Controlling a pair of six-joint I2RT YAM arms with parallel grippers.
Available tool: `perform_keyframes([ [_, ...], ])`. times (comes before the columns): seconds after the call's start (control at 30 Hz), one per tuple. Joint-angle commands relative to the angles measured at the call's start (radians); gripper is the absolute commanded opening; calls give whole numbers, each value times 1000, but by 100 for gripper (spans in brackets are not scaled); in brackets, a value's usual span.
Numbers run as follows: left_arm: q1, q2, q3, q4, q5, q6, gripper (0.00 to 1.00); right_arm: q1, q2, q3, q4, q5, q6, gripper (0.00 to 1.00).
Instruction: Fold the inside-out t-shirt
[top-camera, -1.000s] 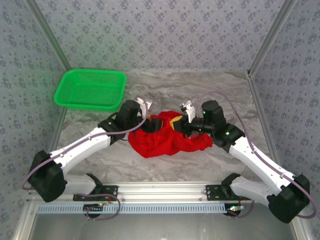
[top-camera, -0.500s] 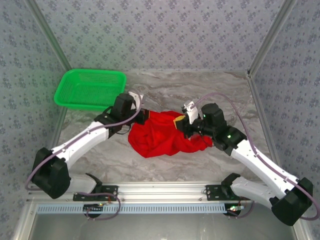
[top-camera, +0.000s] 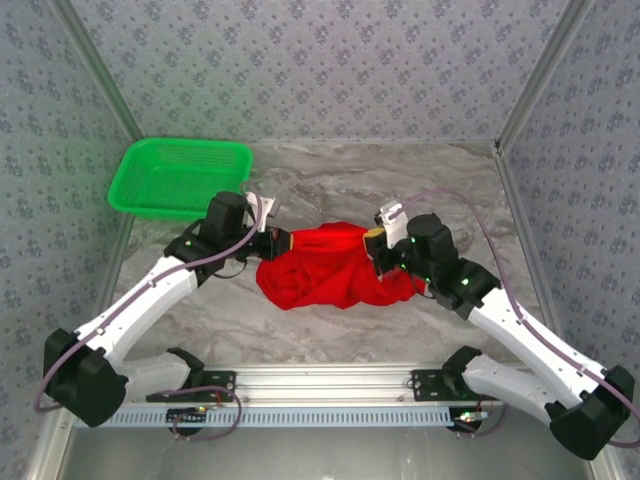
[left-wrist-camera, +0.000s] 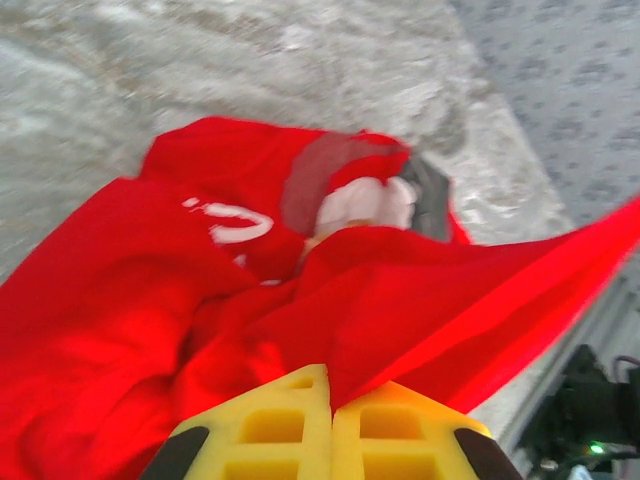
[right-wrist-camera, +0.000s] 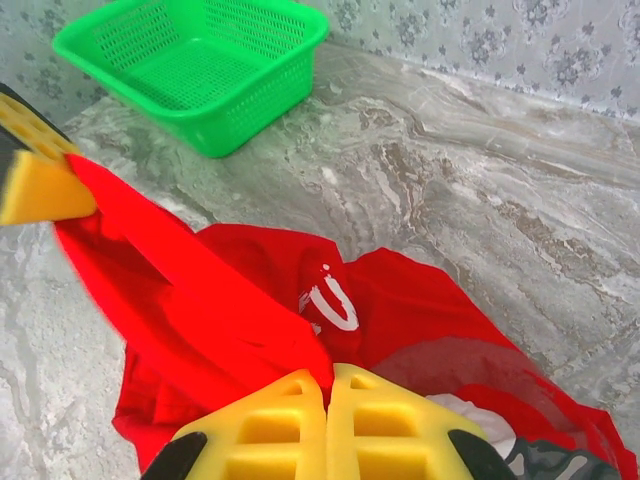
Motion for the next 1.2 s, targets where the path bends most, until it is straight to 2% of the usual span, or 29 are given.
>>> perform_keyframes([
  [0.0,12,0,-2,-142,-201,15,0,-8,-37,-13,11,16,-19,0],
  [0.1,10,10,3,-158,-218,34,1,-17,-44,-17,29,-52,-30,0],
  [0.27,-4,30,-13,-88,-100,46,13,-18,-33,-38,102,-219,-29,0],
  [0.37,-31,73,7,-116,-116,77,19,-26,-37,-49,143,-292,-17,0],
  [0.43,-40,111,31,-168,-199,73,17,-38,-45,-56,161,-330,-10,0],
  [0.5,-45,143,49,-209,-294,65,11,-56,-59,-68,188,-370,-3,0],
  [0.57,-45,153,45,-200,-283,65,8,-70,-65,-71,189,-395,-4,0],
  [0.63,-47,152,32,-171,-238,64,5,-82,-67,-73,172,-398,-11,0],
  [0.73,-44,131,-6,-83,-64,76,0,-96,-61,-68,130,-337,-14,0],
  [0.8,-41,85,-57,35,95,58,0,-97,-37,-43,64,-238,-16,0],
  [0.9,-40,-14,-150,257,234,-11,0,-94,2,-25,-2,-149,-20,0],
  [1.03,-37,-144,-232,442,273,-74,0,-94,27,-35,-20,-141,-19,0],
  [1.17,-12,-252,-273,430,183,-65,0,-113,27,-38,-29,-179,-13,0],
])
